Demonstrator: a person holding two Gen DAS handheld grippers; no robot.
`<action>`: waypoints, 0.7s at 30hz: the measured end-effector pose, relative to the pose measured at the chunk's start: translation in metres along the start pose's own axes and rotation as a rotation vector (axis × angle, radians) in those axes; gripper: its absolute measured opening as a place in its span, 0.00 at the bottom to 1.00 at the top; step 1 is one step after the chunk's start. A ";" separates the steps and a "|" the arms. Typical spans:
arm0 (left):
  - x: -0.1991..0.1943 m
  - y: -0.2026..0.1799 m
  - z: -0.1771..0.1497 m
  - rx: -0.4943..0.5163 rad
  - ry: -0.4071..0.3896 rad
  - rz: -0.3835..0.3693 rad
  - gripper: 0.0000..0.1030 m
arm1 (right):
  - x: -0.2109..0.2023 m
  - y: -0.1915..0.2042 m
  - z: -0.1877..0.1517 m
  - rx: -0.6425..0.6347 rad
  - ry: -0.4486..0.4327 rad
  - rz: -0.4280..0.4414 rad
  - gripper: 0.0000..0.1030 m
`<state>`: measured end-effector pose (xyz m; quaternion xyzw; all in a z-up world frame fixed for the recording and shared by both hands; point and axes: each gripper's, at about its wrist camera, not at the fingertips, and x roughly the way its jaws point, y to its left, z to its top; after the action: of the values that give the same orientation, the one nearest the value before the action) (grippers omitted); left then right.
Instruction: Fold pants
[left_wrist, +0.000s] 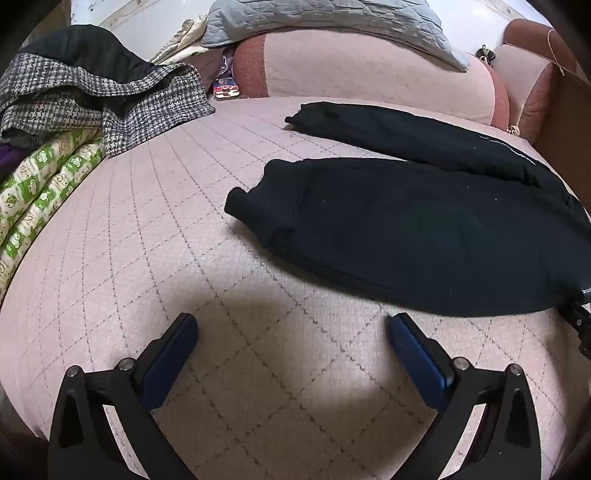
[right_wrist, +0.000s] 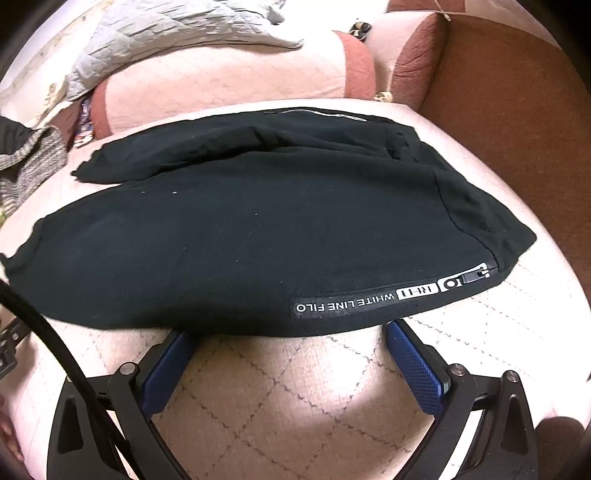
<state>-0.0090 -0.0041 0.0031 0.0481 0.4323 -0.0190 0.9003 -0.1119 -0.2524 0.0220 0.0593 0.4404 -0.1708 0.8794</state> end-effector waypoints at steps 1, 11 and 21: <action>0.001 0.001 0.000 0.000 0.000 -0.001 1.00 | -0.001 -0.001 -0.001 -0.004 -0.005 0.017 1.00; 0.003 0.006 0.000 0.007 0.019 -0.014 1.00 | -0.006 -0.011 -0.003 0.044 -0.046 0.099 1.00; -0.029 0.007 -0.013 0.009 -0.087 -0.069 1.00 | -0.047 -0.041 -0.009 0.182 -0.174 0.168 0.65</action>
<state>-0.0368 0.0040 0.0175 0.0362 0.3942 -0.0543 0.9167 -0.1592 -0.2771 0.0560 0.1603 0.3388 -0.1404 0.9164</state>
